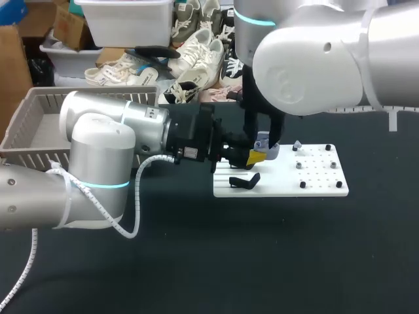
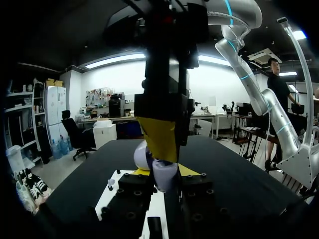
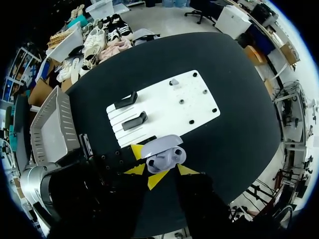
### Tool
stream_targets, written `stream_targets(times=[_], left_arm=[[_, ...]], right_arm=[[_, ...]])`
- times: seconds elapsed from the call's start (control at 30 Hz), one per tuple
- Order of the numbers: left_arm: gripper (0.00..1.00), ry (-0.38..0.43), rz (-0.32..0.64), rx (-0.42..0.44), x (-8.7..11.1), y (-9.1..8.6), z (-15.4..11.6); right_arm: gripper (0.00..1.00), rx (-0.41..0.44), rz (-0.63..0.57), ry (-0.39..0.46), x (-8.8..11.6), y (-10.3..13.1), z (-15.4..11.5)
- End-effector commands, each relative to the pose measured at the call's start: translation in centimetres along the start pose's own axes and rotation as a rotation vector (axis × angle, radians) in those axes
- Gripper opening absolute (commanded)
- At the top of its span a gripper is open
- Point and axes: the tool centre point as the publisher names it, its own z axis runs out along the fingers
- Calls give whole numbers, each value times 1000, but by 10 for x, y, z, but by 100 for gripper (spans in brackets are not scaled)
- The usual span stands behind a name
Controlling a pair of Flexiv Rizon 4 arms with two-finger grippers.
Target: Pick up each earbud case from the left stands, insert the matching earbuds, close the lid, and place the case in the box.
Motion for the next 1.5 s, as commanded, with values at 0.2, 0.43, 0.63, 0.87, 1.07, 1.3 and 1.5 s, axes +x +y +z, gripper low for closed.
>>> stream_targets(times=[0.2, 0.43, 0.63, 0.87, 1.07, 1.3, 1.5], left_arm=[[0, 0, 0, 1, 0, 1, 0], [0, 0, 0, 1, 0, 1, 0], [0, 0, 0, 1, 0, 1, 0], [0, 0, 0, 1, 0, 1, 0], [0, 0, 0, 1, 0, 1, 0], [0, 0, 0, 1, 0, 1, 0], [0, 0, 0, 1, 0, 1, 0]], right_arm=[[32, 2, 7, 2, 0, -1, 4], [31, 6, 10, 0, -1, 0, 5], [25, 13, 9, 0, -2, 0, 6], [25, 23, 11, -4, -2, 0, 7], [28, 25, 17, -8, -3, -1, 7], [25, 26, 18, -11, -4, -1, 8], [10, 29, 17, -12, -5, -1, 9]])
